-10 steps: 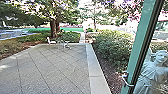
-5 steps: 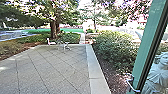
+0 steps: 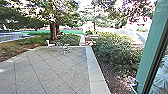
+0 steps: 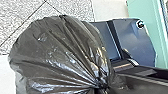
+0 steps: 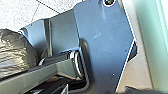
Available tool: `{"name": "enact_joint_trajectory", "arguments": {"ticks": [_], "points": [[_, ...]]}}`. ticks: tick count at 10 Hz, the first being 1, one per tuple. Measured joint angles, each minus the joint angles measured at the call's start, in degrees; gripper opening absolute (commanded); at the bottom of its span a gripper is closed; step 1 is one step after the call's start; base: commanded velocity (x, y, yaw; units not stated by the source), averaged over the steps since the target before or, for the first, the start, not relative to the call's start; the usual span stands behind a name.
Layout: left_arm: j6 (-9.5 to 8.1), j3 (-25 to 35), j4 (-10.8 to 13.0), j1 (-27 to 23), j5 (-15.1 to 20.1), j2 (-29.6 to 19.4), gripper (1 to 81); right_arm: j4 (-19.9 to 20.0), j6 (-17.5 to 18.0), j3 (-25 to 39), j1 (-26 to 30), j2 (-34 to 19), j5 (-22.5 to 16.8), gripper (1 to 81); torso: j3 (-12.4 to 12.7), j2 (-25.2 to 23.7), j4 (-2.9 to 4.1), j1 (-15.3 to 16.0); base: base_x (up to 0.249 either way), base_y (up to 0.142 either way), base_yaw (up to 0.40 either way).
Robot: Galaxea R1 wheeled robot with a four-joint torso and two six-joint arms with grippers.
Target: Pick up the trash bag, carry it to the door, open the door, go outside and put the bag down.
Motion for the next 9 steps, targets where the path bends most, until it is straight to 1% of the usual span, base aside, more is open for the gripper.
{"name": "enact_joint_trajectory", "arguments": {"ticks": [8, 9], "points": [[0.0, 0.05, 0.0, -0.02, -0.11, 0.01, 1.0, 0.0, 0.0, -0.02, -0.02, 0.02, -0.2, 81.1, 0.0, 0.02, 0.0, 0.05, 0.161, 0.077, 0.0], [0.0, 0.05, 0.0, -0.02, -0.13, 0.01, 1.0, -0.02, 0.0, -0.02, 0.04, 0.02, -0.09, 81.1, 0.0, 0.02, 0.0, 0.05, 0.163, 0.0, 0.0]]}}
